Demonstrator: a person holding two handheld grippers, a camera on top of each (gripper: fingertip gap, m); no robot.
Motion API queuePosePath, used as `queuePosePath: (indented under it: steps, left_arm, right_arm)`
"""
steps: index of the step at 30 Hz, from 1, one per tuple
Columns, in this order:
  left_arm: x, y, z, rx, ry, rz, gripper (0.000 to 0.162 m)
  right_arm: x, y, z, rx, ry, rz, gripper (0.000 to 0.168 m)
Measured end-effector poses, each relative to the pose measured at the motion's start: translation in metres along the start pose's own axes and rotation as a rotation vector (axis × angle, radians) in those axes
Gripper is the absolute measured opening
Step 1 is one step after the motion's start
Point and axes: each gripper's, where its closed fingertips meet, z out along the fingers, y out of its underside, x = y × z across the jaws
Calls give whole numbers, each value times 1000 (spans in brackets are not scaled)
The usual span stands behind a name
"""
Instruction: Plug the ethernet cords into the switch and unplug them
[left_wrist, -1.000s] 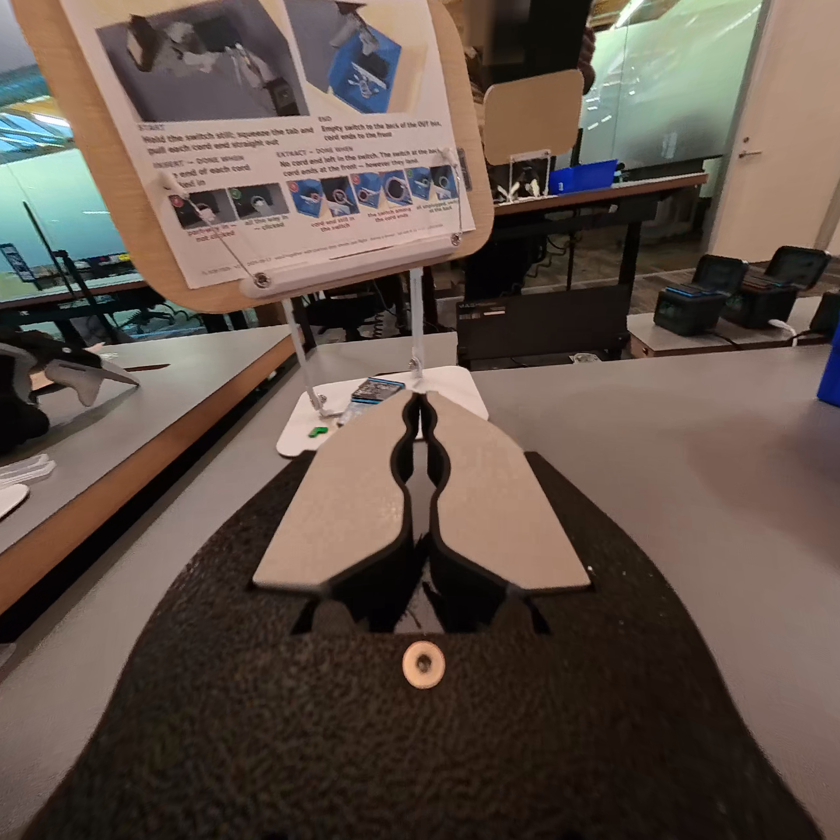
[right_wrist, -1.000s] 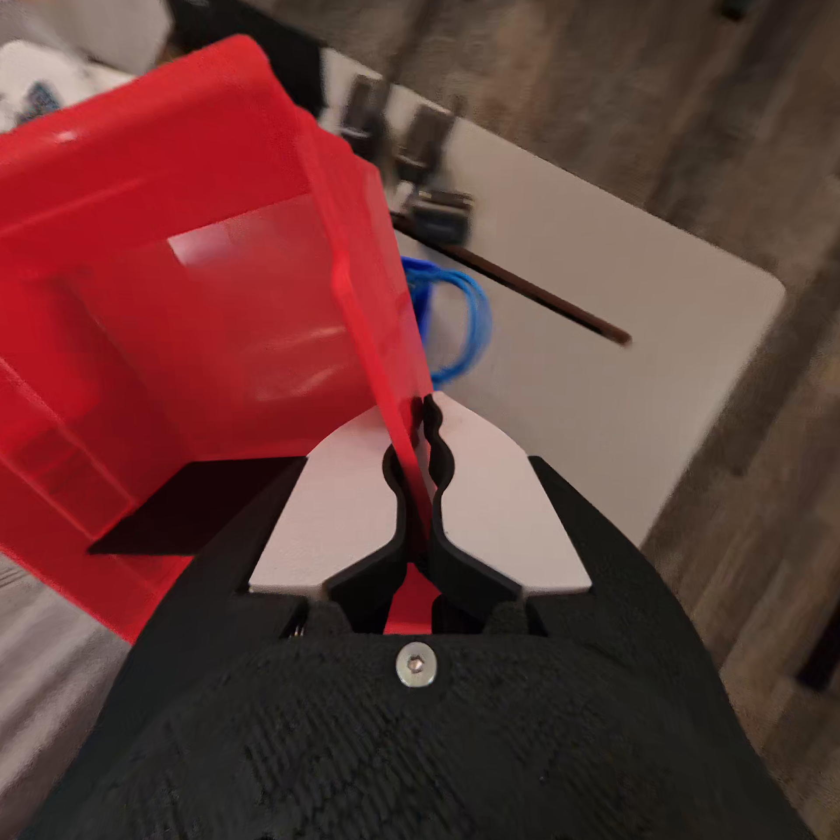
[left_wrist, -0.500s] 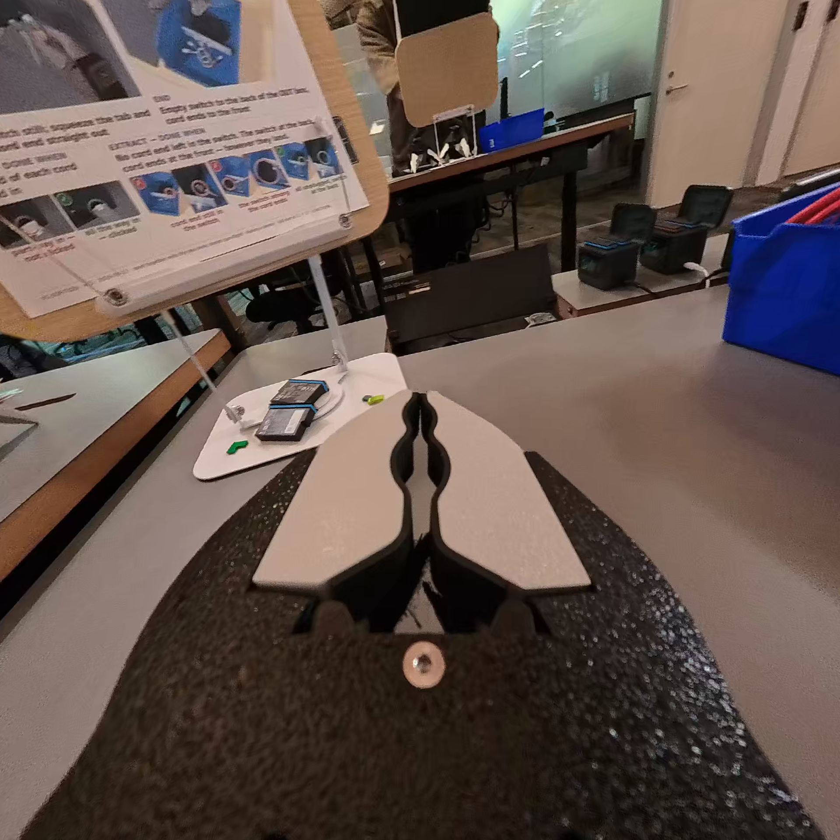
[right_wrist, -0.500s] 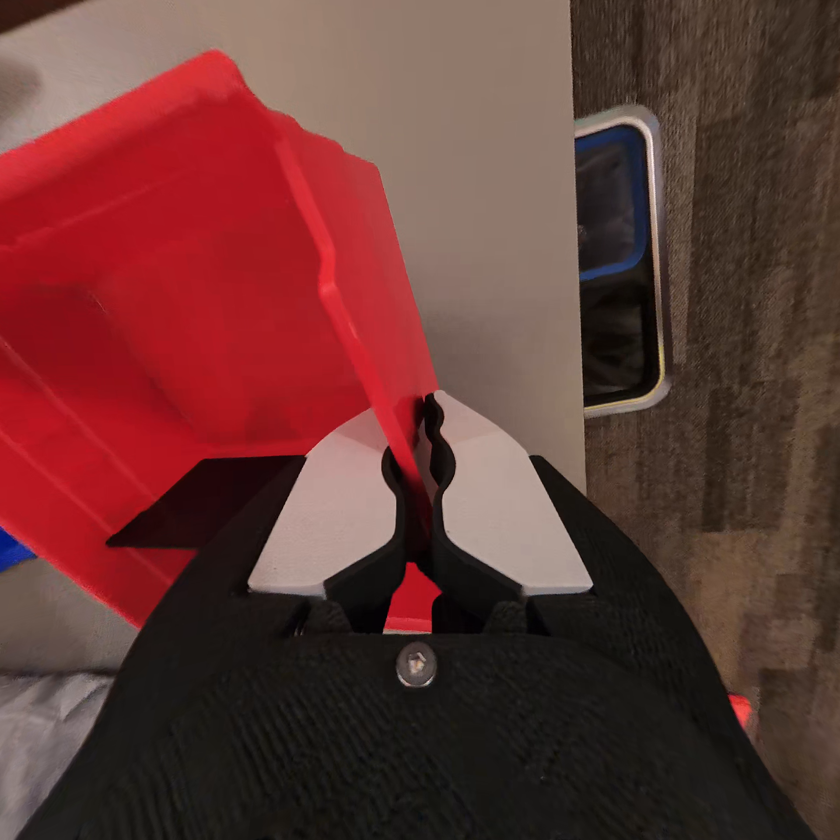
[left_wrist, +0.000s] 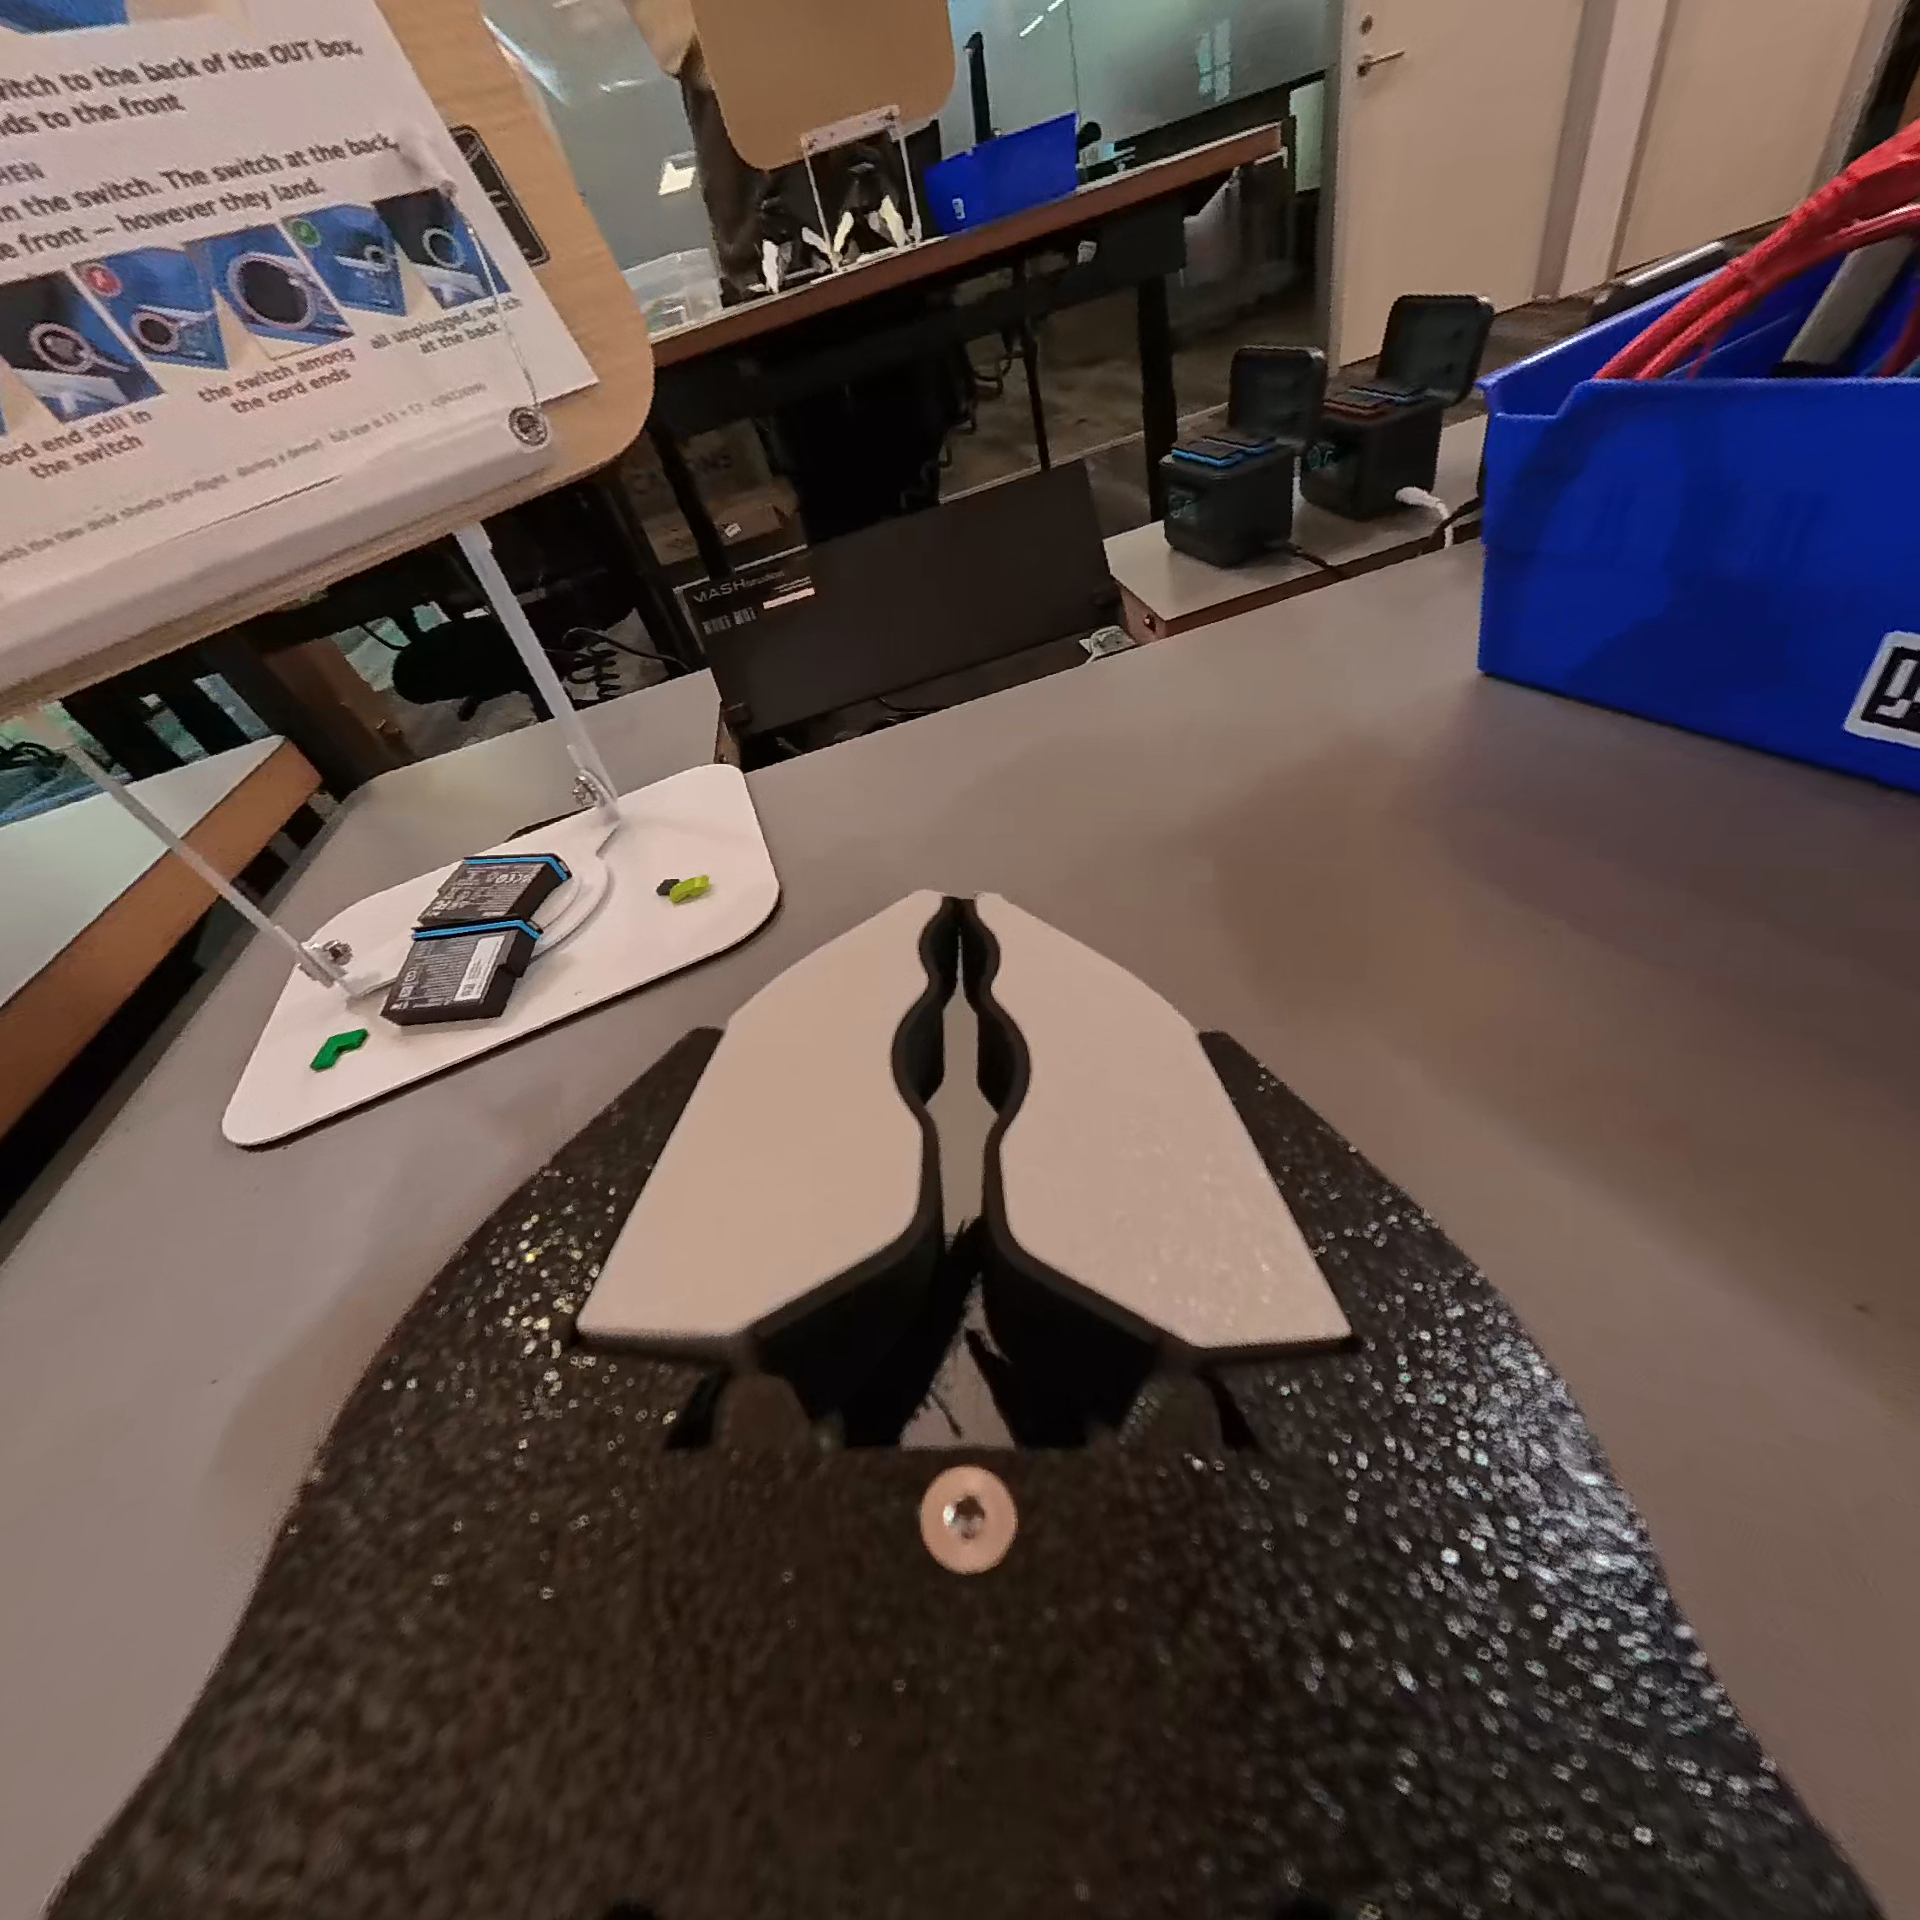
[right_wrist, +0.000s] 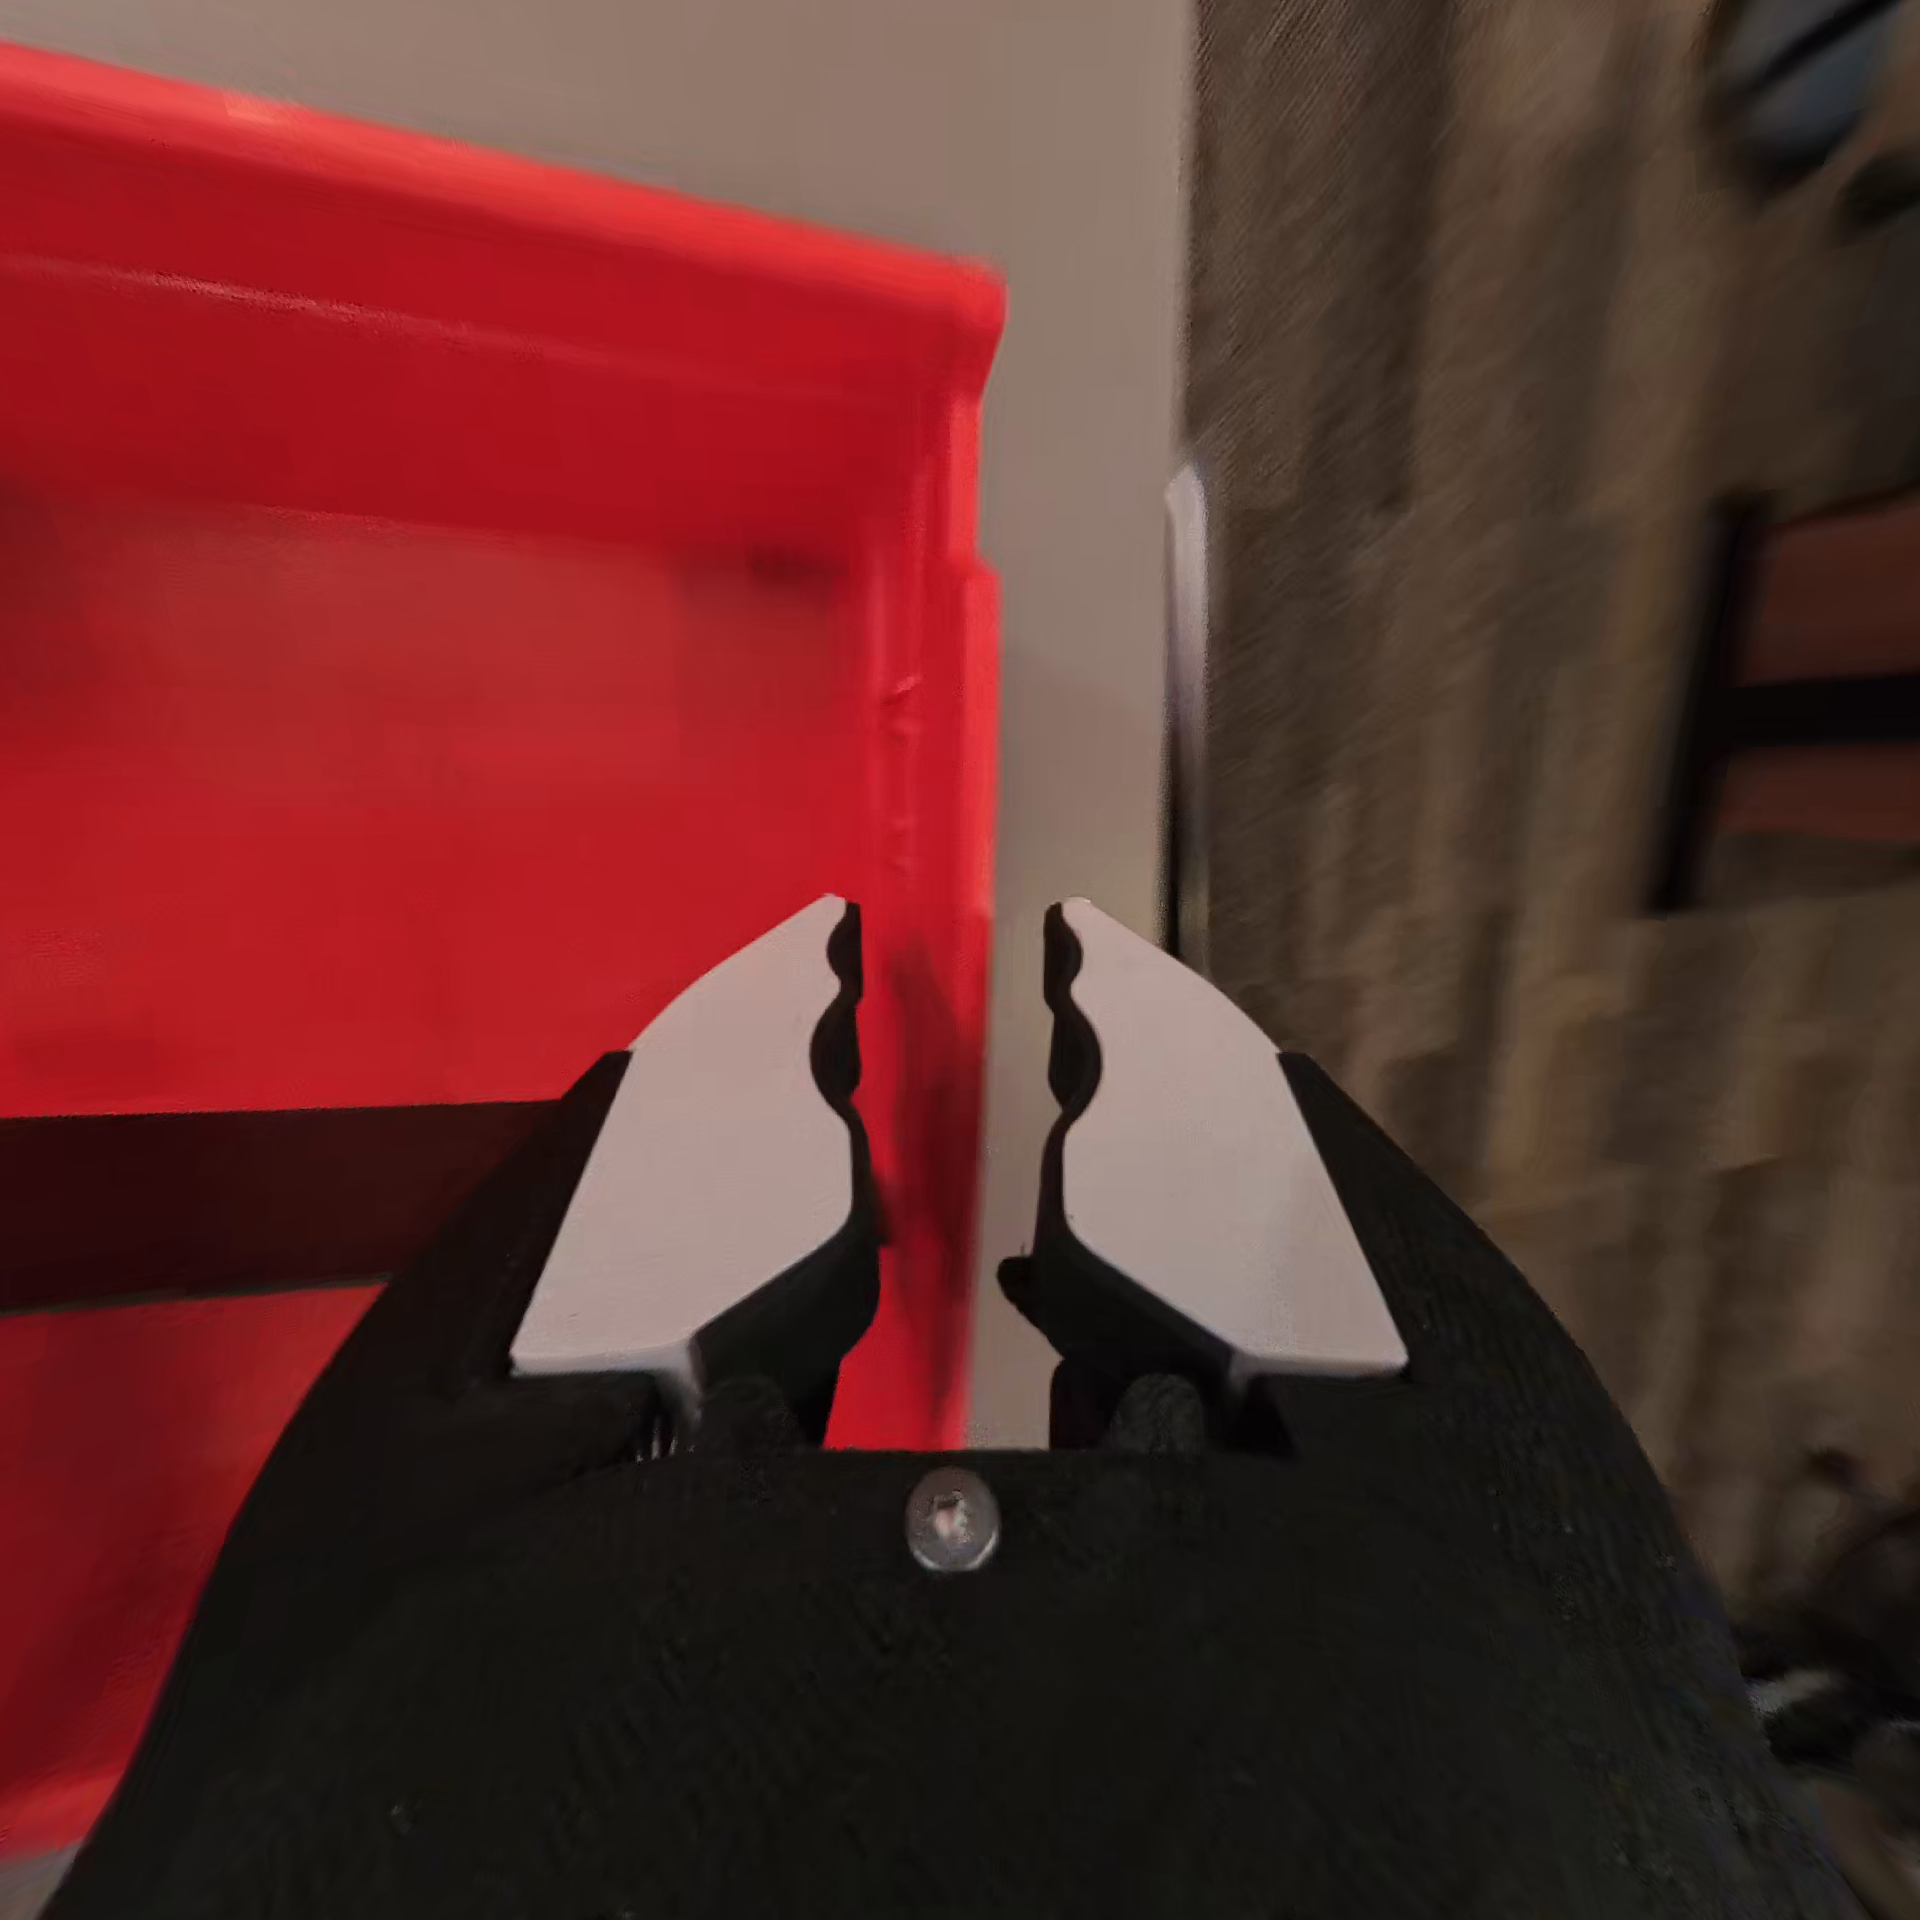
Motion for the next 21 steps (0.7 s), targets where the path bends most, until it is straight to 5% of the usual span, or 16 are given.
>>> queuePosePath:
  steps: [2,4,7,10,15,21]
  left_arm:
    - [4,-1,1,6,22,-3,0]
    - [8,-2,2,15,35,2,0]
    - [14,2,3,10,43,23,0]
    - [19,5,3,0,60,29,0]
    - [18,3,-3,23,53,55,0]
    - [8,-1,-8,47,36,42,0]
  right_arm:
    - [9,-19,-31,170,154,-112,34]
    - [-19,-35,-68,368,127,-178,33]
    - [-131,-30,-111,524,-281,-233,30]
    - [-227,-5,-133,481,-539,-335,33]
    - [-280,13,-112,308,-302,-615,35]
    - [-279,-8,-88,245,-87,-683,41]
